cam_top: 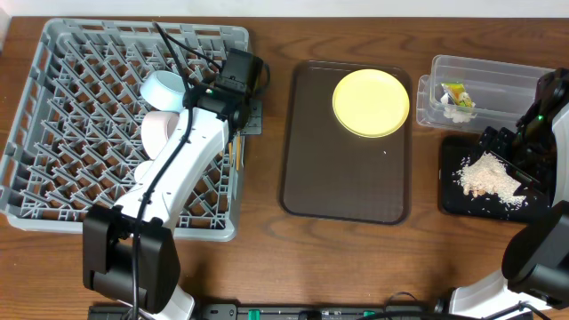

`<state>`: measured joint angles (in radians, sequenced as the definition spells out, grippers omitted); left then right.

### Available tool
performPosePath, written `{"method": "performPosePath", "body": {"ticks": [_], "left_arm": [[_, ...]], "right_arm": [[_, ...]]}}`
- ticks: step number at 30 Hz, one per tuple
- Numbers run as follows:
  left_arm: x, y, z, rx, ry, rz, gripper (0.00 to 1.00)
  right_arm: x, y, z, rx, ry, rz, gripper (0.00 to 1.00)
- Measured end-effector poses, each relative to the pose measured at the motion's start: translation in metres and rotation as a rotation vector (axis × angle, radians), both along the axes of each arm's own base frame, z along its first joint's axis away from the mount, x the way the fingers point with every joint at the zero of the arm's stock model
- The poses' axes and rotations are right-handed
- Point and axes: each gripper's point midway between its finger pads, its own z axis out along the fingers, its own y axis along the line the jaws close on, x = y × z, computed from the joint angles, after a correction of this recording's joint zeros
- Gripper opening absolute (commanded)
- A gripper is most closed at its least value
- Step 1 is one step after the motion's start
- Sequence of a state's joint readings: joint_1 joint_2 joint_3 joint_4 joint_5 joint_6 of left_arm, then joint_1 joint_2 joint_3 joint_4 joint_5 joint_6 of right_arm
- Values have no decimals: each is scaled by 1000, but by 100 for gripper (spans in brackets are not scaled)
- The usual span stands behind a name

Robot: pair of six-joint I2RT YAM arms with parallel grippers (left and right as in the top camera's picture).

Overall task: Sort waste into correct bins and load items into the dishwasher
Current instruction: 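Carry the chopstick left and drop it into the rack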

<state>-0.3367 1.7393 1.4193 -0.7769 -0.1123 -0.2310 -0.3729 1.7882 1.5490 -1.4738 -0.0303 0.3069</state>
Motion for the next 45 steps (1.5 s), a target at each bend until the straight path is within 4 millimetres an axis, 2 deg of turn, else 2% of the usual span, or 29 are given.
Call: {"method": "performPosePath", "body": {"ticks": [14,24,31,38,45], "left_arm": [[4,21,-1,33,9,-18,6],[4,22,-14,45,43,-22,6],[5,26,-15,69,39,-13,6],[5,28,-15,82,41,-16,14],[3,29,-15,91,50,-19,16]], "right_arm": [[0,0,0,0,0,0,99],[-1,0,0,1,2,0,99],[-1,0,0,1,2,0,99],[-1,0,0,1,2,0,99],[-1,0,0,1,2,0,99]]}}
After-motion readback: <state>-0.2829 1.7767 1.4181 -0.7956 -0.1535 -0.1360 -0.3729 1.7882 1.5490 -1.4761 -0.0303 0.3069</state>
